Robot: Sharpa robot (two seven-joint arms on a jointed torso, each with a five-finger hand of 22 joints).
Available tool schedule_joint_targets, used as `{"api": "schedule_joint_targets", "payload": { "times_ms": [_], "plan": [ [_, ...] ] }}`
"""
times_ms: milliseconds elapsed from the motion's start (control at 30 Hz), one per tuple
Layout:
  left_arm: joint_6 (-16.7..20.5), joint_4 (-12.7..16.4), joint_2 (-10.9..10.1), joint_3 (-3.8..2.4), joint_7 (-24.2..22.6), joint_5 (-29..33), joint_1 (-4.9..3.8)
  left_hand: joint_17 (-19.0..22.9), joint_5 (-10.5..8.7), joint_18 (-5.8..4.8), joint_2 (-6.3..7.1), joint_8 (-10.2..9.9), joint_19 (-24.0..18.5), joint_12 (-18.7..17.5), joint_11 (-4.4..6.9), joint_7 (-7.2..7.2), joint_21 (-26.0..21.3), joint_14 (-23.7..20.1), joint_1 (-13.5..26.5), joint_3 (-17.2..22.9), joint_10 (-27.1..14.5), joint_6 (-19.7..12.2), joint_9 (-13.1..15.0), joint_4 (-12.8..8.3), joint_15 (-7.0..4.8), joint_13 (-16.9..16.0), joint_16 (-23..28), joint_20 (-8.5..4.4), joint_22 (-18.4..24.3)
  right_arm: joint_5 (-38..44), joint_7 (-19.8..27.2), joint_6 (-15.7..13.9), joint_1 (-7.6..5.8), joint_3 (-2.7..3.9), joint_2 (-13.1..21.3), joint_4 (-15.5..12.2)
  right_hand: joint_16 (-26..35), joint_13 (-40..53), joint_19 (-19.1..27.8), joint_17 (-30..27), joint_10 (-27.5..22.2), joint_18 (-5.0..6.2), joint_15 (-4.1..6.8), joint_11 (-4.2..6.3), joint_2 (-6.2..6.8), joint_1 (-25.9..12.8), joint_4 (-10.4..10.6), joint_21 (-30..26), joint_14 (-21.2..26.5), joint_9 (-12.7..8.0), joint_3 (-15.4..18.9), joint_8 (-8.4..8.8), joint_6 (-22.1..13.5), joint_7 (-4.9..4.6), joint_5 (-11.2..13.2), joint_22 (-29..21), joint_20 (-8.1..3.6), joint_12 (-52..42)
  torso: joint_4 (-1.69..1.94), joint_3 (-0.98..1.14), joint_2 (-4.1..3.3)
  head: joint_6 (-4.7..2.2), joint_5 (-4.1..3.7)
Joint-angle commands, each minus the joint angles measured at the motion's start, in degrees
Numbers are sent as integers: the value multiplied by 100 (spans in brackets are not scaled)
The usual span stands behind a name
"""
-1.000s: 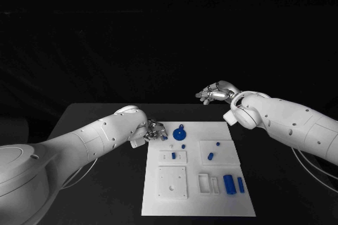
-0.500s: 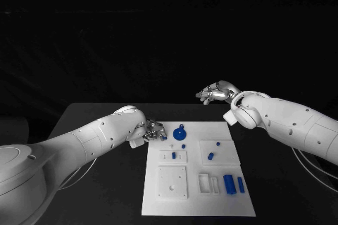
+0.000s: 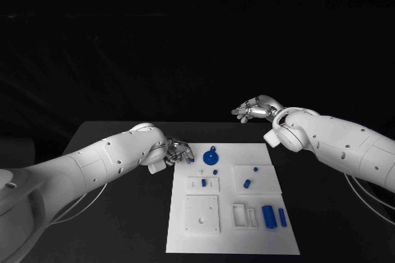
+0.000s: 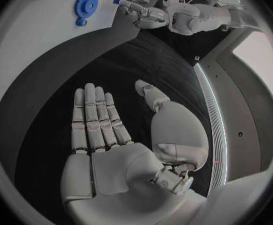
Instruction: Assemble the parts on the task board
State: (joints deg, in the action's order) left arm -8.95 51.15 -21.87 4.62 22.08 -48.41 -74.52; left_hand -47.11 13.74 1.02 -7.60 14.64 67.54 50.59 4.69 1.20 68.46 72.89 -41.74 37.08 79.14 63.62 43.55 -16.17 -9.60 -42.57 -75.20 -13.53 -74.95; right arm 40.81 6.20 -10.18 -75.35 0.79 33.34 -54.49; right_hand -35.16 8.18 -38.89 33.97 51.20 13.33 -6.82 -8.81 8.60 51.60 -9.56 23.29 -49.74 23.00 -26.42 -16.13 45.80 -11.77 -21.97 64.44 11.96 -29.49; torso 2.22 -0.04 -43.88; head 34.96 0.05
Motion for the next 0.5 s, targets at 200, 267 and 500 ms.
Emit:
{"api": "schedule_joint_targets", "payload": {
  "times_ms": [200,267,500],
  "plan": [
    [563,853,-426,14,-66,-221,-90,-83,1102,750,2,92,-91,-55,50,0,67,75,-30,82,100,282,-2,-59,-75,17,-25,-24,-80,40,11,64,0,0,31,0,-22,-7,16,-5,-22,88,9,-8,-59,-5,-13,-36,40,-6,23,-29,-19,-30,-31,11,41,-37,15,10,7,-8,46],
    [622,1012,-496,28,-31,-341,-91,-92,1124,752,5,98,-91,-55,57,-7,75,78,-32,87,105,295,-3,-60,-78,15,-29,-26,-81,40,11,65,0,0,30,4,-22,-8,16,-5,-22,89,9,-7,-58,-5,-13,-36,40,-6,23,-29,-18,-29,-31,12,42,-38,25,13,14,1,40],
    [832,1447,-702,221,61,-535,-92,-118,1116,753,-56,106,-84,-55,73,-22,103,86,-23,101,114,316,-9,-63,-83,6,-39,-27,-82,41,18,17,1,-5,27,39,-23,-10,15,-6,-21,90,10,-7,-57,-4,-12,-36,40,-7,22,-31,-17,-29,-32,13,42,-40,34,19,24,28,31]
  ]
}}
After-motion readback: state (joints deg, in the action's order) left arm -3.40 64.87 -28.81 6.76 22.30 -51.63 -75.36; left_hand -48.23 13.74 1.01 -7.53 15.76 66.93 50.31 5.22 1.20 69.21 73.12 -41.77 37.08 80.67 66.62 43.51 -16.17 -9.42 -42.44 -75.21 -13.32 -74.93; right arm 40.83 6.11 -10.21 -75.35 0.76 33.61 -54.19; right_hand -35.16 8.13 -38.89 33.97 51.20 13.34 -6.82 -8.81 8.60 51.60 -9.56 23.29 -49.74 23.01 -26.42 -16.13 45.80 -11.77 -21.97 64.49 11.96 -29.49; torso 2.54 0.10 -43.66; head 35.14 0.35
